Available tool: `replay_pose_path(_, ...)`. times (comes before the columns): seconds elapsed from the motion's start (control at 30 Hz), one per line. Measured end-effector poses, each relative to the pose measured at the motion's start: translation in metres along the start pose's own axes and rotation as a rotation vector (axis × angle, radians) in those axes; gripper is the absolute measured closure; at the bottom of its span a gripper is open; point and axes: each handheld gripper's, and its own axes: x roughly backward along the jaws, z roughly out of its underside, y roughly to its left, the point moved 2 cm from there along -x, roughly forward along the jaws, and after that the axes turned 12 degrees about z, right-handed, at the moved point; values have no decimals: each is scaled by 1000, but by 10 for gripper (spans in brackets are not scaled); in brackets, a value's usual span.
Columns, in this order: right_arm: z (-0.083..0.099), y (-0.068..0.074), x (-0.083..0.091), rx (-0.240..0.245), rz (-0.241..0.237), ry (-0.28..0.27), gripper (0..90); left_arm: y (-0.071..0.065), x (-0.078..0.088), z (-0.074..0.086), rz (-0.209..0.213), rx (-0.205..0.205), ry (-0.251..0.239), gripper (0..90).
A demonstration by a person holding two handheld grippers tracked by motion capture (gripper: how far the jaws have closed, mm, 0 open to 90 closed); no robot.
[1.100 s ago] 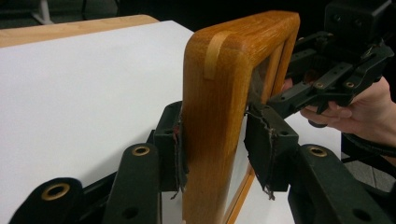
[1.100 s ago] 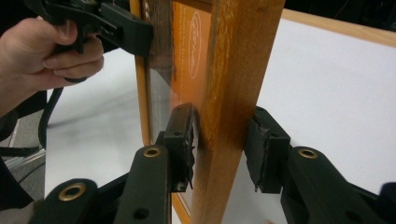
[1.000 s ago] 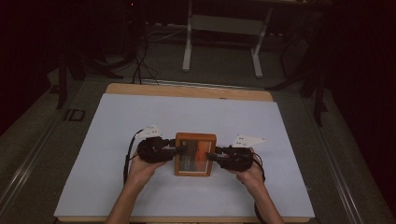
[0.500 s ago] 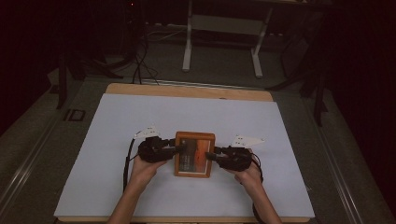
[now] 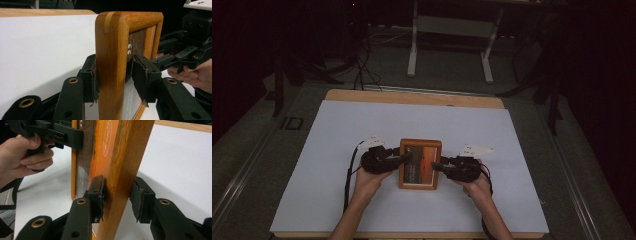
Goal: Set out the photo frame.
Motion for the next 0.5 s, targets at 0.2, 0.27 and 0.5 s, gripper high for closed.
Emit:
replay_pose_path(0.2, -1, 0, 1, 12, 17, 11, 591, 3, 3, 1, -6, 20, -6, 463)
replay_pose_path(0.27, -1, 0, 2, 5, 23, 5, 550, 3, 6, 0, -13, 23, -12, 457)
replay_pose_path(0.5, -6, -1, 13, 5, 31, -2, 453, 3, 19, -4, -33, 26, -50, 453)
